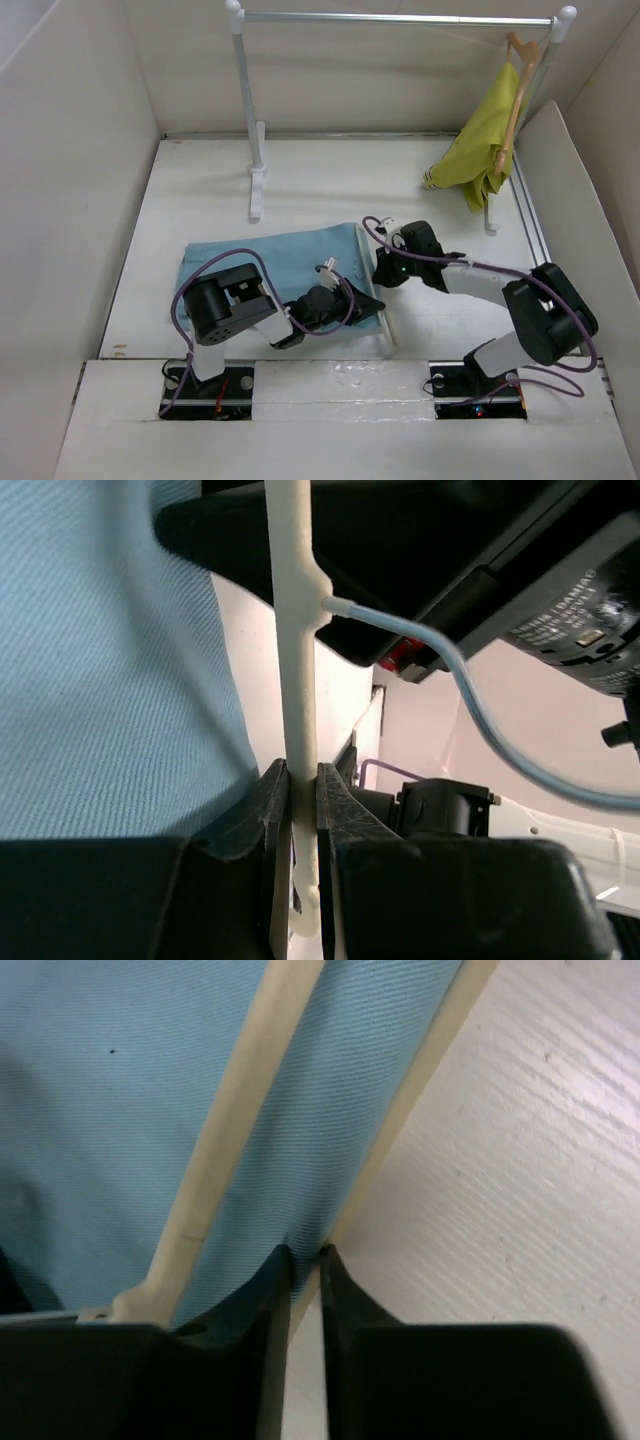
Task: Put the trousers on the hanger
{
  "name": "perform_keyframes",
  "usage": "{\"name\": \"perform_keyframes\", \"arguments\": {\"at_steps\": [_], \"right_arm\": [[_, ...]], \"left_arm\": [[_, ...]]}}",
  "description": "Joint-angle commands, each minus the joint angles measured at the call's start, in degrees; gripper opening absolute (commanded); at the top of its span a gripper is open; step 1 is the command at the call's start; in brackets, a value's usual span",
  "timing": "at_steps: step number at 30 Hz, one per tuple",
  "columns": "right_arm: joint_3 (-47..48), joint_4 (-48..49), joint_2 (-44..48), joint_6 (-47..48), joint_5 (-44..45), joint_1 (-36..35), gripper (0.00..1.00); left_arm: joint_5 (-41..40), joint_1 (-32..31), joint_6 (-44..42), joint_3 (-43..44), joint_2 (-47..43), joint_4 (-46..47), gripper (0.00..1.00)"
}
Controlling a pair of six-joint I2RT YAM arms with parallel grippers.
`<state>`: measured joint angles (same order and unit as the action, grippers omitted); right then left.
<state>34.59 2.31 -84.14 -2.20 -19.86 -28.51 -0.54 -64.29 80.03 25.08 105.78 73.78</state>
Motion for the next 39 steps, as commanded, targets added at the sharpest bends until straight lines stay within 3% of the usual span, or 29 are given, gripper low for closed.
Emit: {"name": "perform_keyframes", "arguments": {"at_steps": [1, 3, 16, 23, 28, 31, 34, 39], "right_arm": [[0.7, 1.0, -2.9, -0.4, -2.8, -1.7, 0.15], [1.4, -0.5, -2.7, 0.2, -1.9, -2.2, 0.00], [3.0, -11.3, 13.4, 4.9, -2.6, 6.4, 0.00], [1.3, -11.2, 14.7, 3.8, -1.3, 6.5, 0.00], [1.0, -12.7, 17.2, 4.2, -7.8, 8.9, 0.00], [0.1, -15.0, 22.7, 2.9, -5.6, 8.6, 0.00], [-0.7, -16.1, 29.0, 2.4, -7.4, 15.1, 0.00], [0.2, -24.3, 28.7, 10.0, -11.1, 24.9, 0.00]], "left_arm": [[-1.0, 0.4, -0.6, -1.1, -2.4, -1.3, 0.00], [-1.4, 0.4, -1.2, -1.1, -3.1, -2.6, 0.00], [-1.8, 3.2, -4.6, -1.7, -6.6, -10.3, 0.00], [-2.3, 3.2, -3.9, 0.1, -6.5, -13.7, 0.00], [-7.0, 3.2, -4.1, 5.8, -7.9, -29.3, 0.00], [-8.2, 3.2, -1.7, 9.1, -7.3, -33.8, 0.00], [-10.7, 3.2, -0.1, 11.2, -8.7, -40.2, 0.00], [-11.9, 4.3, 0.6, 9.6, -10.6, -43.3, 0.00]]}}
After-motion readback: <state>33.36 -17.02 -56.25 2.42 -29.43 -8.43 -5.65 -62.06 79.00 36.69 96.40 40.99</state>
